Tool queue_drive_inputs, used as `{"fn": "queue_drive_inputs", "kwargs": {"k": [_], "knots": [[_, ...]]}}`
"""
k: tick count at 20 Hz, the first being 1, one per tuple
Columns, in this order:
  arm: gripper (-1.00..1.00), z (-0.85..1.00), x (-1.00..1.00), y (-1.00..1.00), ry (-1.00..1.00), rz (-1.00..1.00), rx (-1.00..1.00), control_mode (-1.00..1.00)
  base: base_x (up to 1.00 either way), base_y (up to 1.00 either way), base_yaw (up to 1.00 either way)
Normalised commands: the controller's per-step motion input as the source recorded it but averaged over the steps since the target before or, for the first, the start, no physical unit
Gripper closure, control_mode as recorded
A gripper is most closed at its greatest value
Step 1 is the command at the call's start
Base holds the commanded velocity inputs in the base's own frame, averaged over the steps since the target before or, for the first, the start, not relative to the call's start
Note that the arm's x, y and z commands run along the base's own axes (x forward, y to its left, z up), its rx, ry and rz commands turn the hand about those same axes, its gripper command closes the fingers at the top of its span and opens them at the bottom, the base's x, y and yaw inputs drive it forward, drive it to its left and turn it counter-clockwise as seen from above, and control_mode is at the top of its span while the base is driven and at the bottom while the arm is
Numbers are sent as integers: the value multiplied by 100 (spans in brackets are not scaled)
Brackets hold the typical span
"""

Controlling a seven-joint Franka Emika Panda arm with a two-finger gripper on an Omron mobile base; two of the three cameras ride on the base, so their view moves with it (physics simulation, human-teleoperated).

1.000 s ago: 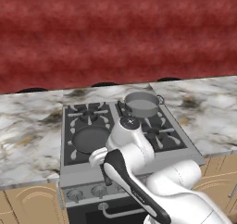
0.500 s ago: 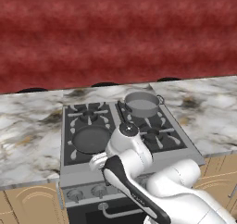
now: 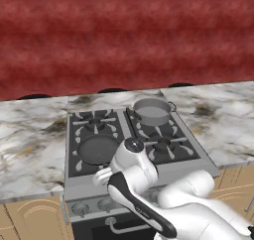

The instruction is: Move the pot and pan from the stove into the sink.

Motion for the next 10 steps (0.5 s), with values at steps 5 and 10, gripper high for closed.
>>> {"fn": "queue_drive_inputs", "kwargs": {"k": [5,10], "knots": [[-100,-29,20,18,3,0,0,-100,0,0,0],[-100,-32,9,7,4,0,-1,-100,0,0,0]]}}
